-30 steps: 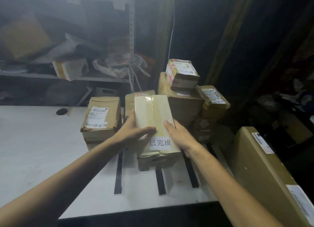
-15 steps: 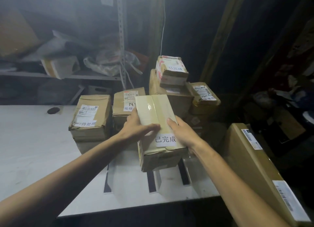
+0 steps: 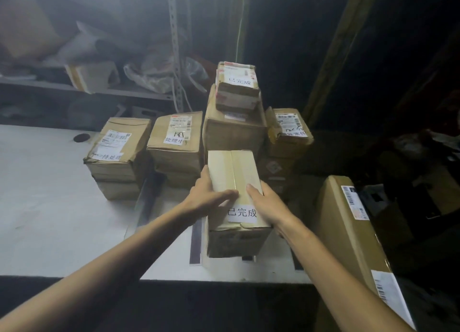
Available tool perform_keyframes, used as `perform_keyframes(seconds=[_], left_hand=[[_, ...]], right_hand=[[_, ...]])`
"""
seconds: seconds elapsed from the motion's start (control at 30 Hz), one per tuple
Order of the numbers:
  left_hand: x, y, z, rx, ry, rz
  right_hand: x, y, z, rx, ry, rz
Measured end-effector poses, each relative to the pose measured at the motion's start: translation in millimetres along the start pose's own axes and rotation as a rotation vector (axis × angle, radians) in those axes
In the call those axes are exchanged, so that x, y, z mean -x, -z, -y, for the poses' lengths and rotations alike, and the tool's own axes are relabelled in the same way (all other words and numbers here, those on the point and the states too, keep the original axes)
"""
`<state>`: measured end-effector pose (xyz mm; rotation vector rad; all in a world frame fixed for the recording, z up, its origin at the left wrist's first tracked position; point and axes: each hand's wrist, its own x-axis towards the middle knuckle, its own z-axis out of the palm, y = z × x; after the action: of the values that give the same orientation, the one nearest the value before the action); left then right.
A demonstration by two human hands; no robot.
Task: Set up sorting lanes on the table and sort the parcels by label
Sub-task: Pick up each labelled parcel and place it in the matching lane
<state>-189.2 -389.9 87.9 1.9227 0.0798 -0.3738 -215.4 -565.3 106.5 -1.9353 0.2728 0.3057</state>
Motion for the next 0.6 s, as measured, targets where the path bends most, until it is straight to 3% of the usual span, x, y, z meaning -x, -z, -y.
perform_keyframes(seconds=[0.27, 0.47, 0.6], left_hand=[[-10.8, -18.2, 23.6, -0.101, 0.027, 0.024], [-14.7, -28.6, 31.2, -0.530, -0.038, 0.123], [-17.2, -31.6, 50.2, -0.814, -0.030, 0.240]], right_hand=[[-24.8, -17.5, -37.7, 0.180, -0.103, -0.001], [-33.2, -33.9, -48.5, 0.380, -0.108, 0.036], [-31.6, -42.6, -50.9, 0.578, -0.041, 0.168]])
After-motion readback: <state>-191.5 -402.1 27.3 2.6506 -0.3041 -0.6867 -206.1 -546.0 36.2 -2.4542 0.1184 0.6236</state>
